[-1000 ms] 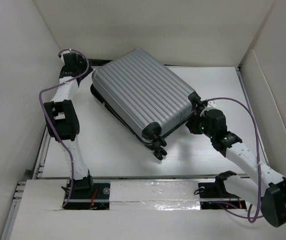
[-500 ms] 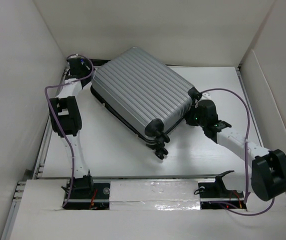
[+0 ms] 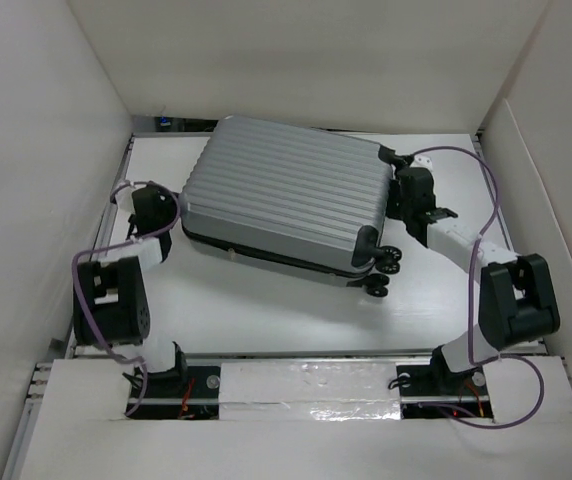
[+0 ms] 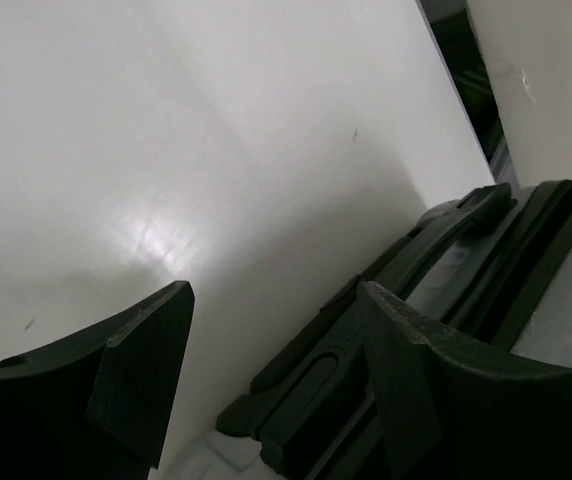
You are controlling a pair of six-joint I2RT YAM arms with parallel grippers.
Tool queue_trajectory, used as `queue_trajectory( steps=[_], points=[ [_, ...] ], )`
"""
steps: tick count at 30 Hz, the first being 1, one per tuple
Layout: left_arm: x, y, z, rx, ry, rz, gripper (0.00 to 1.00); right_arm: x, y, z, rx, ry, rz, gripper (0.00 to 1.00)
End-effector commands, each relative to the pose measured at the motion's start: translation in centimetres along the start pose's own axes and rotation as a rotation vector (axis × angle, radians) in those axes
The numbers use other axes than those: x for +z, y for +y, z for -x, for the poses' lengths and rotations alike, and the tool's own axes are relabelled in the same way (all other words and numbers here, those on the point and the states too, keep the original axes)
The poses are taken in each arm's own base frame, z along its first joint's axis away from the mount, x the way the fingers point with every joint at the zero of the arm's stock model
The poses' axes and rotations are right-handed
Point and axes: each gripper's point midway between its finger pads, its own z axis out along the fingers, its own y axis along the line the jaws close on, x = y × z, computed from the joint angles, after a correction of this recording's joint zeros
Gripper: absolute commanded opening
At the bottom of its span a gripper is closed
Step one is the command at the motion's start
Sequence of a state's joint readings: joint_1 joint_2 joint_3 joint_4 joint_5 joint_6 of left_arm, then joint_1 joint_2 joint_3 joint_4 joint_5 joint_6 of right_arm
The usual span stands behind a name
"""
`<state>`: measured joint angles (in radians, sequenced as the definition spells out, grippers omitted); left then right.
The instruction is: Pack the luggage
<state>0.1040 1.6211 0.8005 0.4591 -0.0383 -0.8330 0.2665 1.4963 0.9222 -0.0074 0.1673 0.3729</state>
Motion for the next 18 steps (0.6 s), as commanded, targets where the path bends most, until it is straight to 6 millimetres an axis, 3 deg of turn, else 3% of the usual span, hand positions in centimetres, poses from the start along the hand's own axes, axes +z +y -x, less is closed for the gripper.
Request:
queue_trajectory(
  steps=[1,2,3,4,5,7,8,9,11,12,14,15,18],
  points=[
    [-5.9,-6.0,-4.4,0.06,0.091,-0.239,0.64,-0.2,9.7,6.6,-0.021,-0.139,0.349,0.11],
    [-6.9,-4.8,-5.4,0.066,0.093,-0.225,0.64,0.4,9.8,7.1,-0.024,-0.134,0.354,0.12],
    [-8.9,-6.4,-5.2,0.069,0.072,-0.28,0.64,2.0,9.8,5.8,-0.036,-0.075,0.345,0.12],
    [-10.5,-6.3,-5.3,0.072,0.042,-0.289,0.64,2.9,11.0,6.4,-0.061,-0.049,0.379,0.13],
    [-10.3,-5.2,-5.8,0.075,0.045,-0.263,0.64,2.3,12.0,8.1,-0.069,-0.082,0.414,0.13],
    [-12.8,-5.9,-6.1,0.075,0.034,-0.316,0.64,4.0,13.1,7.5,-0.076,-0.029,0.446,0.14],
    [-13.4,-4.7,-7.0,0.07,0.049,-0.306,0.64,3.9,14.1,10.2,-0.076,-0.067,0.476,0.15],
    [-14.8,-5.2,-6.6,0.055,0.034,-0.348,0.63,5.2,14.0,8.8,-0.077,-0.004,0.467,0.15],
    [-15.6,-3.5,-7.4,0.04,0.045,-0.347,0.63,5.4,15.1,9.7,-0.076,0.006,0.497,0.16],
    [-16.7,-3.5,-6.9,0.035,0.027,-0.365,0.64,5.1,15.7,11.1,-0.077,-0.007,0.513,0.18],
    [-17.2,-2.9,-5.9,0.043,-0.026,-0.352,0.66,4.8,16.0,12.0,-0.076,-0.022,0.513,0.32],
    [-18.1,-3.3,-5.0,0.041,-0.058,-0.37,0.7,4.6,15.4,12.9,-0.07,-0.04,0.502,0.47],
    [-19.2,-4.7,-2.6,0.032,-0.126,-0.381,0.78,2.8,14.4,15.4,-0.043,-0.089,0.493,0.65]
  ],
)
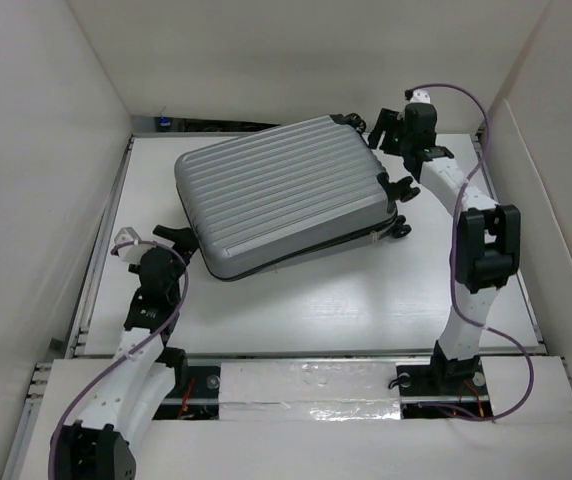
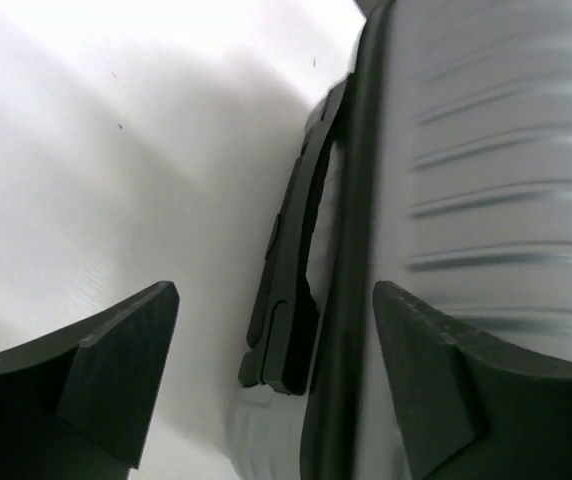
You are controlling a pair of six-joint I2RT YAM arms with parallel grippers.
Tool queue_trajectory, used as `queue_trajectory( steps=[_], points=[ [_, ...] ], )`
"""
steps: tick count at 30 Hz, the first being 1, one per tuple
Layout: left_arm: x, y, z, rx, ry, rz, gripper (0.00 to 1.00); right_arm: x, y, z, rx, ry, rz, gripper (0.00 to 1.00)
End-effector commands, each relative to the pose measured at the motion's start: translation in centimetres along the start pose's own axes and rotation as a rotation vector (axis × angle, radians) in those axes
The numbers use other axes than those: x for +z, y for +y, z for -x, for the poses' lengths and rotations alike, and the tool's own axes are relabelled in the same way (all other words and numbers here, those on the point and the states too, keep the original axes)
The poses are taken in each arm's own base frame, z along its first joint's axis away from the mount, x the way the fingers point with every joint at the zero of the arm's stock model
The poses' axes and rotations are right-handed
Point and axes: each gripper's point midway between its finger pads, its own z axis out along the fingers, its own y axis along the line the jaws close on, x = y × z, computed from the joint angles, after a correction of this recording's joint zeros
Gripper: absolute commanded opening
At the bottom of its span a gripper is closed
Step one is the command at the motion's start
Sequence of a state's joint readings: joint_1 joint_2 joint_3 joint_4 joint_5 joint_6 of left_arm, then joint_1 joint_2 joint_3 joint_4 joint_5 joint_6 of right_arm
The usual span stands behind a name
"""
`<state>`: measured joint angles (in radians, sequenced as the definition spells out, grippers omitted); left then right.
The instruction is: Pack the luggage
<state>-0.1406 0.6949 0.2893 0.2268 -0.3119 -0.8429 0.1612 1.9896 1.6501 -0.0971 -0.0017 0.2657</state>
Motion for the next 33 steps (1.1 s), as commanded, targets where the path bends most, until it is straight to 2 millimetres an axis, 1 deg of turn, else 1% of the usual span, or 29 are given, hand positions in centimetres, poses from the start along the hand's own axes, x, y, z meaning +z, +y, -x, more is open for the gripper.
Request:
queue_trajectory(
  steps=[1,2,3,4,5,6,7,8,9,10,11,12,13,14,15,16,17,18,19,21,22,24,25,27,28,29,31,32,33],
  points=[
    [-2.2,-7.8,2.0,-0.039,0.013,-0.255,0.81,-6.4,10.4,3.4,0.035,-0.003,0.357,0.74],
    [-2.4,-8.6,3.0,-0.049,-0.008,-0.265,0.84,-7.9,10.2,5.0,0.038,-0.04,0.355,0.78],
    [-2.5,-8.8,3.6,-0.058,-0.026,-0.267,0.91,-8.5,9.7,5.6,0.043,-0.058,0.344,0.85],
    [-2.5,-9.0,4.5,-0.072,-0.064,-0.259,0.94,-8.9,8.5,6.1,0.055,-0.069,0.318,0.88],
    [-2.5,-9.5,5.1,-0.085,-0.08,-0.268,0.96,-9.6,8.1,6.7,0.057,-0.085,0.31,0.91],
    [-1.9,-9.5,6.1,-0.106,-0.114,-0.265,0.97,-11.5,7.9,8.1,0.058,-0.121,0.311,0.91],
    [-1.7,-9.9,6.3,-0.118,-0.112,-0.281,0.97,-12.6,8.0,8.6,0.06,-0.138,0.312,0.92],
    [-1.4,-10.7,6.4,-0.131,-0.105,-0.295,0.97,-13.1,7.6,7.4,0.062,-0.125,0.304,0.92],
    [-0.5,-11.1,5.6,-0.116,-0.072,-0.301,0.97,-15.2,7.2,7.3,0.064,-0.159,0.296,0.87],
    [-0.1,-11.8,5.5,-0.115,-0.061,-0.315,0.97,-17.3,7.6,9.4,0.062,-0.229,0.308,0.82],
    [0.5,-12.0,5.1,-0.102,-0.044,-0.313,0.96,-17.6,7.3,6.4,0.066,-0.193,0.3,0.74],
    [1.6,-12.6,4.7,-0.091,-0.025,-0.308,0.97,-18.9,8.1,6.2,0.065,-0.228,0.325,0.62],
    [2.0,-13.3,4.3,-0.075,-0.005,-0.328,0.96,-22.2,8.4,7.4,0.077,-0.311,0.338,0.3],
    [2.5,-13.4,4.0,-0.049,0.006,-0.325,0.96,-23.2,8.3,6.5,0.084,-0.318,0.337,0.17],
    [3.6,-13.8,3.5,-0.037,0.032,-0.311,0.96,-23.0,8.1,3.0,0.085,-0.272,0.336,0.09],
    [4.0,-14.3,3.2,-0.032,0.053,-0.325,0.96,-25.1,7.9,3.0,0.103,-0.319,0.338,0.03],
    [4.3,-14.7,2.9,-0.025,0.062,-0.334,0.96,-25.5,7.8,1.7,0.106,-0.312,0.343,0.03],
    [5.2,-15.1,2.5,-0.023,0.076,-0.334,0.95,-25.0,7.0,-1.4,0.106,-0.259,0.327,0.03],
    [5.4,-15.5,2.4,-0.024,0.089,-0.345,0.95,-25.2,6.9,-2.7,0.103,-0.24,0.325,0.03],
    [6.0,-16.6,2.8,-0.029,0.082,-0.361,0.95,-26.1,6.2,-4.3,0.111,-0.232,0.32,0.04],
    [6.0,-17.0,3.2,-0.032,0.071,-0.368,0.95,-25.9,5.9,-6.4,0.112,-0.193,0.322,0.06],
    [5.3,-18.2,4.9,-0.038,0.033,-0.394,0.95,-26.9,6.1,-7.3,0.113,-0.195,0.349,0.1],
    [5.2,-18.4,5.7,-0.035,0.004,-0.391,0.95,-26.8,5.8,-8.3,0.112,-0.179,0.343,0.13],
    [4.9,-19.6,7.0,-0.03,-0.027,-0.406,0.95,-27.1,6.1,-8.8,0.109,-0.179,0.359,0.18],
    [5.0,-20.0,7.2,-0.015,-0.024,-0.408,0.95,-27.0,6.1,-9.0,0.109,-0.177,0.359,0.23],
    [5.2,-20.5,7.1,-0.002,-0.01,-0.412,0.96,-26.8,6.1,-9.2,0.107,-0.168,0.358,0.25],
    [6.3,-21.3,6.2,0.043,0.066,-0.395,0.96,-26.6,6.1,-9.7,0.092,-0.145,0.361,0.31],
    [6.8,-20.9,5.8,0.067,0.079,-0.374,0.96,-26.7,6.3,-9.7,0.088,-0.14,0.37,0.33],
    [7.2,-19.8,5.0,0.08,0.102,-0.333,0.96,-26.9,6.6,-9.7,0.082,-0.138,0.382,0.36]
  ],
)
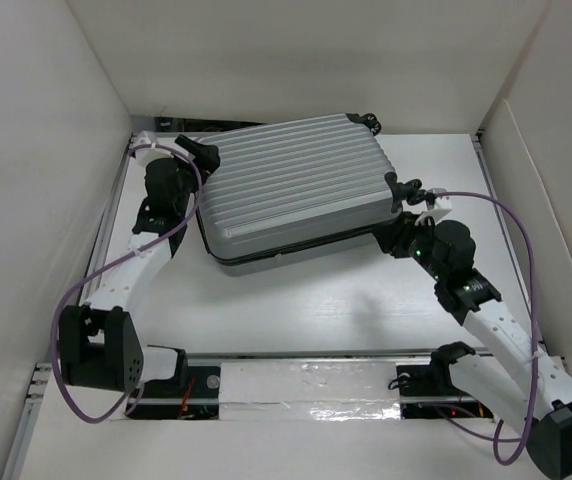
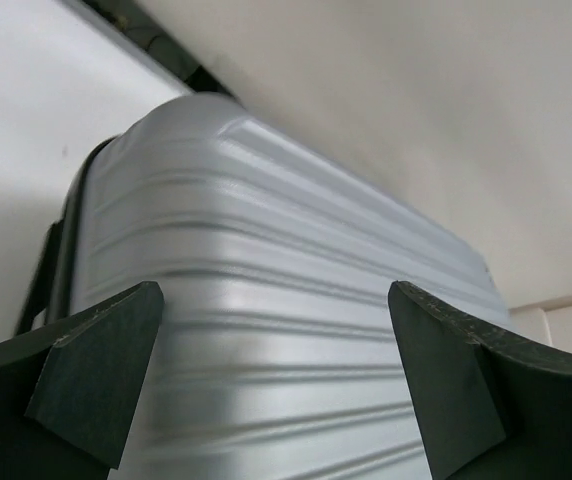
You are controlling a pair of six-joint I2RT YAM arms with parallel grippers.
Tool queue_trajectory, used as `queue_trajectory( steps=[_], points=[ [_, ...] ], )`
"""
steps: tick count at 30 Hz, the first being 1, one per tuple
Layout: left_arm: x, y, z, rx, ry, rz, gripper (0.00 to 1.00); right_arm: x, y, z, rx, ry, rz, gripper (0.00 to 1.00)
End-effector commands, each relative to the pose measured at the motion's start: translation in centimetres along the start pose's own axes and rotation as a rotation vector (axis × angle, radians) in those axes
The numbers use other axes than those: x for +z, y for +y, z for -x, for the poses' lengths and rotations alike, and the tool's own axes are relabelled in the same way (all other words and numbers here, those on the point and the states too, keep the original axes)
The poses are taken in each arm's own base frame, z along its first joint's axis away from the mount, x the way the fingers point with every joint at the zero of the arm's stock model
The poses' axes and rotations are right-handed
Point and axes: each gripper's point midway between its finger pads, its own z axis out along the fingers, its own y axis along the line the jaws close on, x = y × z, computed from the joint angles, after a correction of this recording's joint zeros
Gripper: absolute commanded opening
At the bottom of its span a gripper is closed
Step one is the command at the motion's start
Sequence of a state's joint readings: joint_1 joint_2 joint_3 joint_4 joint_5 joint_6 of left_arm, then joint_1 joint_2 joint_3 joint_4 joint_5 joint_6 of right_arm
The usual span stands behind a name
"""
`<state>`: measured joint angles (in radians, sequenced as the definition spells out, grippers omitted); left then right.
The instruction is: Pack the luggage
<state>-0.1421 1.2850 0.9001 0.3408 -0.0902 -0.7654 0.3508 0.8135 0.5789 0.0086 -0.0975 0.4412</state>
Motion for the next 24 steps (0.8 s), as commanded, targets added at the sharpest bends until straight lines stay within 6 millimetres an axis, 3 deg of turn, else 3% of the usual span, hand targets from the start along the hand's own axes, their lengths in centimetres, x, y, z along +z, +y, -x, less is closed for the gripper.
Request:
queue_trajectory(
  steps=[1,4,5,6,9,10,12,13,14,16,17,19,24],
  points=[
    [0.0,-1.9,0.9,0.032,-0.003,-0.042,0.97,-0.4,1.8,1.7,-0.027,-0.05,0.064,0.42],
    [-2.2,2.9,1.1,-0.043,-0.102,0.054,0.97,-1.1,2.9,1.5,-0.056,-0.039,0.097,0.45],
    [-2.9,4.5,2.2,-0.072,-0.147,0.079,0.97,-1.5,3.4,1.7,-0.063,-0.049,0.111,0.45],
    [-4.2,6.0,2.0,-0.104,-0.168,0.092,0.97,-1.8,3.8,1.6,-0.064,-0.051,0.125,0.42],
    [-6.1,8.5,2.3,-0.133,-0.217,0.158,0.96,-2.2,6.1,0.5,-0.062,-0.034,0.214,0.17],
    [-6.5,9.0,2.2,-0.136,-0.227,0.172,0.94,-2.3,7.4,-0.7,-0.056,-0.007,0.261,0.01],
    [-7.3,10.6,1.0,-0.147,-0.217,0.191,0.86,-1.6,8.5,-1.7,-0.053,0.0,0.29,0.0],
    [-7.3,10.9,0.0,-0.158,-0.189,0.183,0.73,-1.3,8.8,-2.3,-0.055,0.017,0.29,0.0],
    [-7.3,11.4,-0.6,-0.151,-0.164,0.179,0.66,-1.0,9.1,-2.7,-0.063,0.019,0.269,0.0],
    [-6.9,12.0,-3.3,-0.129,-0.063,0.145,0.51,0.1,7.7,-3.1,-0.061,0.013,0.178,0.0],
    [-6.6,12.3,-4.5,-0.1,-0.012,0.137,0.49,0.5,6.8,-3.1,-0.054,0.0,0.129,0.0],
    [-5.7,12.5,-6.9,-0.076,0.112,0.121,0.48,1.1,5.3,-2.8,-0.048,-0.007,0.085,0.0],
    [-4.8,12.0,-8.7,-0.088,0.194,0.067,0.49,0.9,4.0,-2.5,-0.04,-0.004,0.09,0.0]
  ],
)
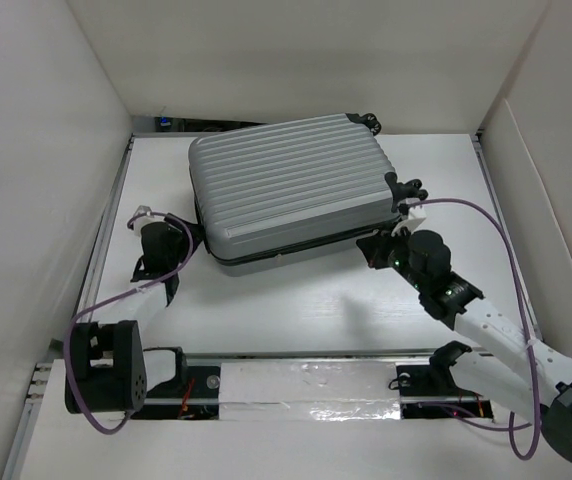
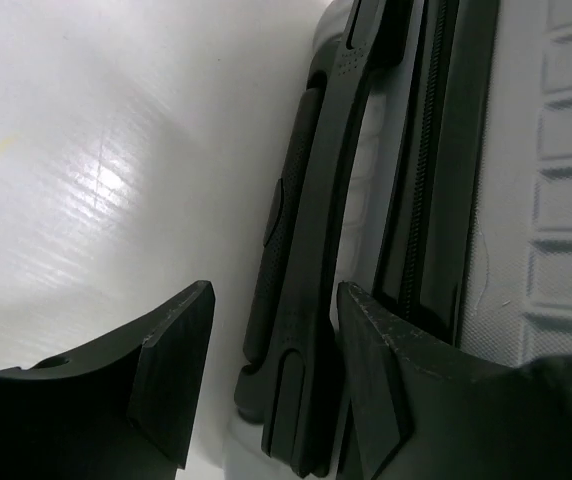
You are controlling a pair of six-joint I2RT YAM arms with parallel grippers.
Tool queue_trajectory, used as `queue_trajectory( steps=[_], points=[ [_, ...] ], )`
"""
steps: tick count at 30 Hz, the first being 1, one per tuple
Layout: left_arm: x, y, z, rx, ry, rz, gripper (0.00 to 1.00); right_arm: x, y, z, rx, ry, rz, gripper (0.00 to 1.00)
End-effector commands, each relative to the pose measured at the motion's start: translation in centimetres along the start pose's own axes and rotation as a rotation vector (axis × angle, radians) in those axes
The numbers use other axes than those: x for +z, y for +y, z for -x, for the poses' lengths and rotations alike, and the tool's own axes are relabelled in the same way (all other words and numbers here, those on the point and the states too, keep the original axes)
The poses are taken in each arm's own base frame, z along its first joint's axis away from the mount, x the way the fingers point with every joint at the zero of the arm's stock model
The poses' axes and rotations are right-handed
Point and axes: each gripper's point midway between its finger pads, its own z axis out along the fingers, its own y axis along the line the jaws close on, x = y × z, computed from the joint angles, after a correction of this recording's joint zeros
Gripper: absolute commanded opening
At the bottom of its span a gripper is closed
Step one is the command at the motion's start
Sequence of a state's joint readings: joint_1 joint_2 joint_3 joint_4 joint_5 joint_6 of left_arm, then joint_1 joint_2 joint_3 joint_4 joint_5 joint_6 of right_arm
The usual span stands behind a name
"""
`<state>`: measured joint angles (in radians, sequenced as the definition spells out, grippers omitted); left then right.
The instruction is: Pack the luggage
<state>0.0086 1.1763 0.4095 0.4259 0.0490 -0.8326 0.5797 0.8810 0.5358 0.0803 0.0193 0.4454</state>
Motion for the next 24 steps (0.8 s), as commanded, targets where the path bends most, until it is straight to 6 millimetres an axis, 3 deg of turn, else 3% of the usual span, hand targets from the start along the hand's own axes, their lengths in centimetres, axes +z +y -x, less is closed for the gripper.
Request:
queue_trajectory(
  steps=[1,8,14,15,18,19,24],
  points=[
    [-0.2,-3.5,0.7,0.025,0.007,-0.162,0.5,-0.2,0.1,2.2,0.001,-0.094,0.013,0.01],
    [1.0,-3.5,0.5,0.026,0.001,-0.175,0.5,0.5,-1.5,1.0,0.021,-0.059,-0.022,0.02],
    [3.6,-3.7,0.9,0.036,0.003,-0.186,0.44,0.7,-2.5,1.0,0.051,-0.071,-0.047,0.03],
    [4.3,-3.8,0.9,0.033,0.007,-0.185,0.41,0.6,-2.8,1.1,0.054,-0.075,-0.055,0.03],
    [5.3,-4.4,0.9,0.016,0.012,-0.213,0.19,0.6,-3.5,1.0,0.076,-0.078,-0.087,0.07],
    [5.4,-4.6,0.7,0.01,0.022,-0.226,0.03,0.5,-4.4,1.5,0.087,-0.093,-0.112,0.1],
    [4.4,-4.2,0.4,0.006,0.006,-0.242,0.0,1.3,-6.9,2.3,0.119,-0.116,-0.178,0.14]
  ],
)
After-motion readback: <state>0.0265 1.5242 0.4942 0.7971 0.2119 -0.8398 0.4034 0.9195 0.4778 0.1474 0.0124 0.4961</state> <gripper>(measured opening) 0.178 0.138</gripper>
